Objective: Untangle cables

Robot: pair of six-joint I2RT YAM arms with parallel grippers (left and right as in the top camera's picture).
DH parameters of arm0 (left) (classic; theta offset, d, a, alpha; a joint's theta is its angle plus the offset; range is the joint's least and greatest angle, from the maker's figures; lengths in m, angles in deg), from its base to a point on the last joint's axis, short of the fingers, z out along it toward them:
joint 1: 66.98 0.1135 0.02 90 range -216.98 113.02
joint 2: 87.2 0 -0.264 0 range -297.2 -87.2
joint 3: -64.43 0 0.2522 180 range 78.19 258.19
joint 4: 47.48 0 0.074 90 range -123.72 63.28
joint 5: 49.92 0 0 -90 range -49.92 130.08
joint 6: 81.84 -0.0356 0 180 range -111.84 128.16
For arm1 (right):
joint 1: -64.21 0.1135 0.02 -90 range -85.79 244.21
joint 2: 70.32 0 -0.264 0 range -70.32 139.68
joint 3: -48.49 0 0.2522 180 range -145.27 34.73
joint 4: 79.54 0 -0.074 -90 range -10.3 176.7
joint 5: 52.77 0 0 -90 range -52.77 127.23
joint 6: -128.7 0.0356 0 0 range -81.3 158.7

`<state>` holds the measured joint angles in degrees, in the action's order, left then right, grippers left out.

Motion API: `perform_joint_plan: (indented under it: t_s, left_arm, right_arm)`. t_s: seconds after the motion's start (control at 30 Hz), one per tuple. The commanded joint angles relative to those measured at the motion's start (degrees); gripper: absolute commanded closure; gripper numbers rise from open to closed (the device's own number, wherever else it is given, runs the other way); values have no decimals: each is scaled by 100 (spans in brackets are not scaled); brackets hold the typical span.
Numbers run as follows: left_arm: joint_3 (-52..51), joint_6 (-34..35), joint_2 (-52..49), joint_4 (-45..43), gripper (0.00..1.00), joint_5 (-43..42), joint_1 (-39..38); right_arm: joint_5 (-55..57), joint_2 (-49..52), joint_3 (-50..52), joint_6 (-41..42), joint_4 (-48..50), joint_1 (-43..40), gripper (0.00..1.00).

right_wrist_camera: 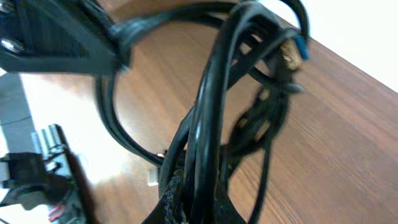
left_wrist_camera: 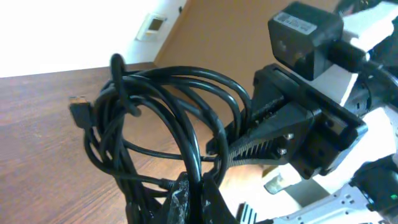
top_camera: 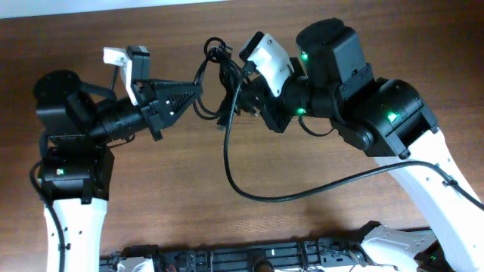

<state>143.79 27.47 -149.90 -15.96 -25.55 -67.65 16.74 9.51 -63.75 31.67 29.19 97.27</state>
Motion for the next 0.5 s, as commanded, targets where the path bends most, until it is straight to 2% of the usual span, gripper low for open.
perform_joint_plan:
  t_s: [0.0,0.27,0.47]
  left_arm:
    - [83,2,50,-35,100,-389,341]
    - [85,63,136,-39,100,-1027,975]
    - [85,63,199,-39,100,-1071,1134]
  right_arm:
    - [870,-33,-118,264,-96,-208,96]
    - [940,-35,-118,483,-223,-1281,96]
    - [940,-35,-118,603,-382,-2103,96]
